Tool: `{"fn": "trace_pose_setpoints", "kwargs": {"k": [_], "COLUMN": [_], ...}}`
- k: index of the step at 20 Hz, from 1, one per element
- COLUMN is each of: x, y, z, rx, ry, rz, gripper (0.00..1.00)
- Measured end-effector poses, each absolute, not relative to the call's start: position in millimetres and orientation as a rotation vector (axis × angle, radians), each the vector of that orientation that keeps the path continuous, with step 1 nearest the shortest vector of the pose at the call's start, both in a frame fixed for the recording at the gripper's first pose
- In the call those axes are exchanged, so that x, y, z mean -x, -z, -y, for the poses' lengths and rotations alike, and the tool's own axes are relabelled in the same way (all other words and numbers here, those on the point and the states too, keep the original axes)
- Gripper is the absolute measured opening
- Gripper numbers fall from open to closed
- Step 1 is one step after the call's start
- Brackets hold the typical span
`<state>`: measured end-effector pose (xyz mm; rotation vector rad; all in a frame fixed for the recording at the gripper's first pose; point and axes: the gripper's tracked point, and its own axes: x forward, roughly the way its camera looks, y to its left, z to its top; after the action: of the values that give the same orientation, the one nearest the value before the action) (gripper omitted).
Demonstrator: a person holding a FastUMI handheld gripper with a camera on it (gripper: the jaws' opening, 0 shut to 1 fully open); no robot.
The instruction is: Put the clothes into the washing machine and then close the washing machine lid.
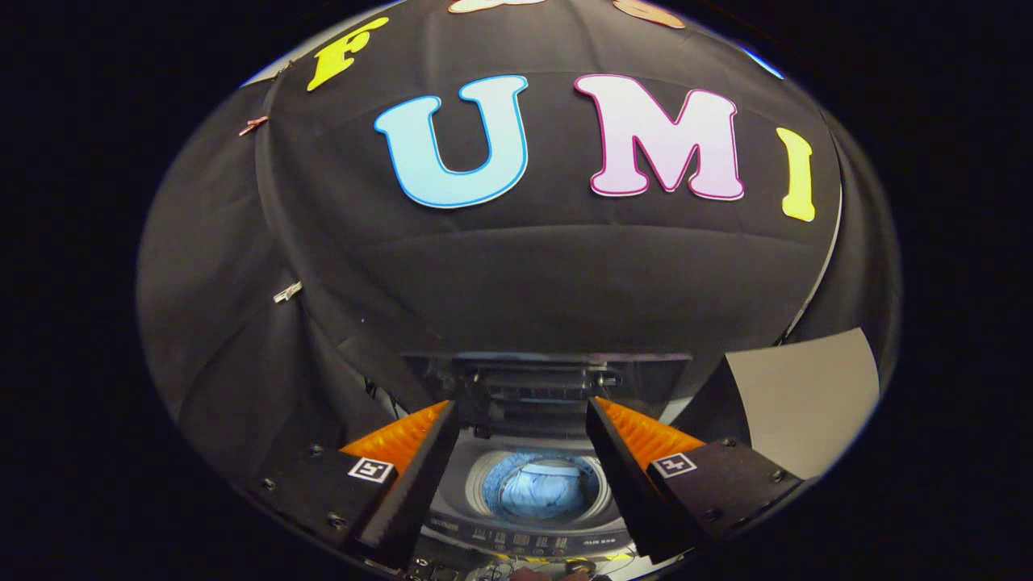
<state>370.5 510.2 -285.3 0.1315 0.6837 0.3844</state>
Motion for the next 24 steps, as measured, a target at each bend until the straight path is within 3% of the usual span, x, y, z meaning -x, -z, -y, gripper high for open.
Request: {"fn": "trace_pose_setpoints", "kwargs": {"k": [11, 24], "x": [-475.1, -471.7], "y": [360.1, 377.1], "z": [-545.2, -548.7], "rx": [-0.136, -0.086], "ry": [-0.334, -0.32], "rz": [-0.731, -0.704], "gripper": [1.0, 1.0]}}
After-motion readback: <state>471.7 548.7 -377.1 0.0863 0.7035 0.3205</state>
